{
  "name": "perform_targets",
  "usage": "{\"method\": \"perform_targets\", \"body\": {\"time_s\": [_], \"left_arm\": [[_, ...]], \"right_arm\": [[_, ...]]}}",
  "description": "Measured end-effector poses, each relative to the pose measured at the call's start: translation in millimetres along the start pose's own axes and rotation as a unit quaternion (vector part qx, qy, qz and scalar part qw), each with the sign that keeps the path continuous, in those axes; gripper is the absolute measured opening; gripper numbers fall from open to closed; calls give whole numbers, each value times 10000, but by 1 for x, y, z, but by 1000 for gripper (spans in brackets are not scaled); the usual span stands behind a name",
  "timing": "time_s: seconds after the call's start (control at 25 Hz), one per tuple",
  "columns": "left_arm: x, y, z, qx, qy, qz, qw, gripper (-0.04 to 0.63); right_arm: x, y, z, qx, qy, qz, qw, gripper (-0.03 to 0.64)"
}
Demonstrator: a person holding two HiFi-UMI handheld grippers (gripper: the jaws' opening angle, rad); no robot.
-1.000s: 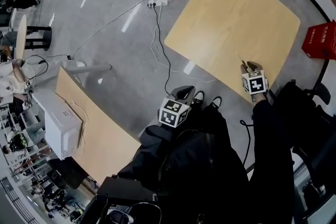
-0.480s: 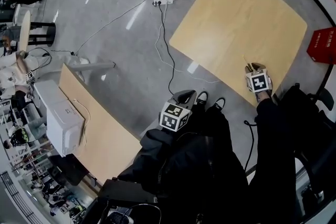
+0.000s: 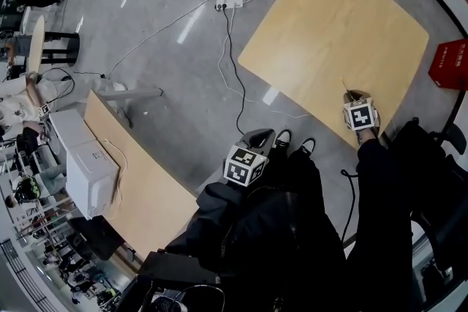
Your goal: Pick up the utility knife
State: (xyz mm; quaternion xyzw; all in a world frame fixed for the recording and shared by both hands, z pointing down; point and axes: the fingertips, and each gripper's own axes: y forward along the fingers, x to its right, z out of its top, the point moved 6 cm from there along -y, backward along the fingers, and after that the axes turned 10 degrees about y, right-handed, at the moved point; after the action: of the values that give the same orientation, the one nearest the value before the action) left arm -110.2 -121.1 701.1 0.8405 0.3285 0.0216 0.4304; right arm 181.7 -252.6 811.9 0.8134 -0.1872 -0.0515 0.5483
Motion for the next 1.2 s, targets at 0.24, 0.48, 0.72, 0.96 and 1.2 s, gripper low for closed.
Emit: {"method": "perform_targets", "body": {"time_s": [0.24, 0.48, 0.72, 0.96, 1.2], "left_arm": [[-1, 2, 4, 168, 52, 10, 9998, 2], [10, -4, 42, 604, 298, -170, 9976, 2], [31, -19, 108, 1297, 733, -340, 9883, 2], [63, -45, 174, 2016, 1203, -484, 9708, 2], [92, -74, 220, 2589, 1622, -661, 9499, 2]], "right_arm": [[-4, -34, 0, 695, 880, -54, 9937, 69], [-35, -118, -6, 1635, 1353, -141, 9771, 69], [-55, -218, -2, 2660, 1704, -337, 9482, 69], [-61, -319, 0, 3711, 1835, -692, 9076, 69], [-69, -396, -3, 4533, 1680, -1000, 8697, 69]]}}
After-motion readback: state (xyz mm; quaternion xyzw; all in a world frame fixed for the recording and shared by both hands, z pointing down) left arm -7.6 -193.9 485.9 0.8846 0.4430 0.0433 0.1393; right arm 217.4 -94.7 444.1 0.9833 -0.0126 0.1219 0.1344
